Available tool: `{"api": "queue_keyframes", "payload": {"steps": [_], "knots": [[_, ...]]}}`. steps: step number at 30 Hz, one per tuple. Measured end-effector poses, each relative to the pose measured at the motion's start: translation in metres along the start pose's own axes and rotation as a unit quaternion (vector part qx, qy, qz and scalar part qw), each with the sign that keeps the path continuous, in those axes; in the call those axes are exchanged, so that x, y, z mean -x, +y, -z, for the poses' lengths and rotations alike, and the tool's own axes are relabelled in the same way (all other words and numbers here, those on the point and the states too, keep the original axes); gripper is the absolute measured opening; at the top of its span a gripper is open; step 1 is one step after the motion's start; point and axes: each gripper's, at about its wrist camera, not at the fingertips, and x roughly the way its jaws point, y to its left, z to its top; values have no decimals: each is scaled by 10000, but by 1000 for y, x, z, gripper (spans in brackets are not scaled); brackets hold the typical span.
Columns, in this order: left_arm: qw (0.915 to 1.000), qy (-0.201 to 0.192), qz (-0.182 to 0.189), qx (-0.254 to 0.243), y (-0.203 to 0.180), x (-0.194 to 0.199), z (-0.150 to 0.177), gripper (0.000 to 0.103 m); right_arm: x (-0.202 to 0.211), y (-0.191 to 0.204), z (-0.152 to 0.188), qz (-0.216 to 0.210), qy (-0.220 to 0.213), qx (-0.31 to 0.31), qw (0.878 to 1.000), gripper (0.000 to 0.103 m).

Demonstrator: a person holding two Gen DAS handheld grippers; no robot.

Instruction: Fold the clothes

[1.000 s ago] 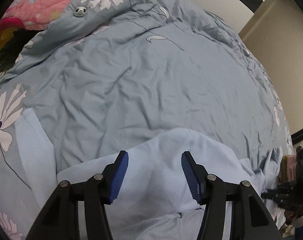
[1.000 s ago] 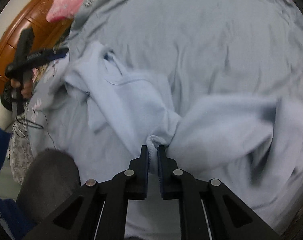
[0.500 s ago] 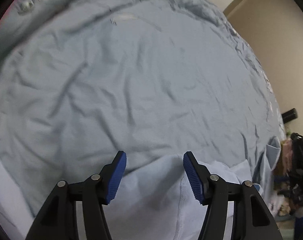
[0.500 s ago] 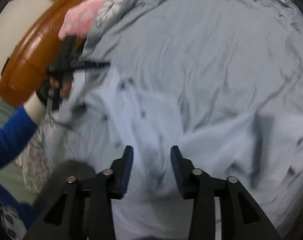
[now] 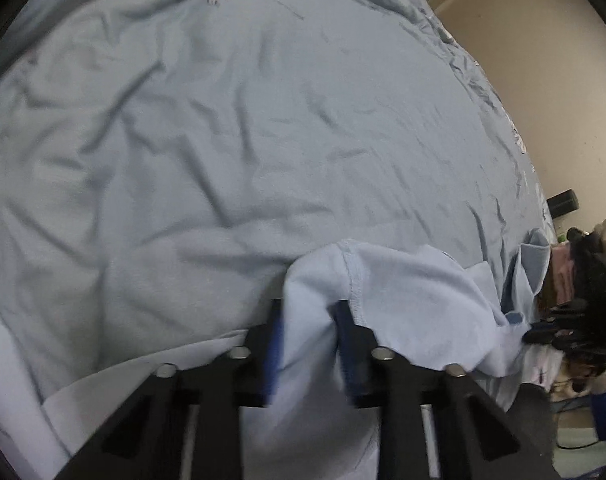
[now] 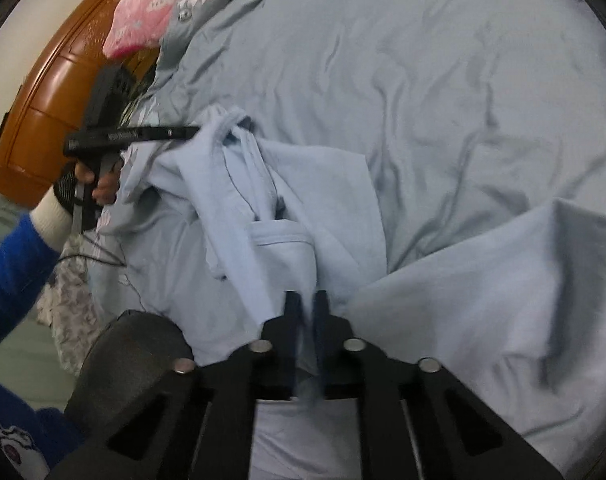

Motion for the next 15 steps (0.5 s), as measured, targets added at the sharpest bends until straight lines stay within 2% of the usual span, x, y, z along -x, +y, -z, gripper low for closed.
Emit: {"api": "queue_keyframes", "payload": {"steps": [4,7,10,11,15], "knots": [[9986,-476,-114,-174,-19,35,7,15,38,8,-3,345,-616,-137,9974,2],[9937,-954,-311,-508,-45,75,8,14,72,20,-14,650,-1226,-218,9901,1],[9825,-1609,-466,-820,-73,129,8,12,118,35,-24,966,-1843,-179,9779,1],[9774,-1830,-516,-921,-82,148,8,6,133,42,-27,1074,-2050,-135,9728,0],[9556,-2657,-530,-1156,-117,221,9,3,204,78,-32,1305,-2916,47,9476,0]]}}
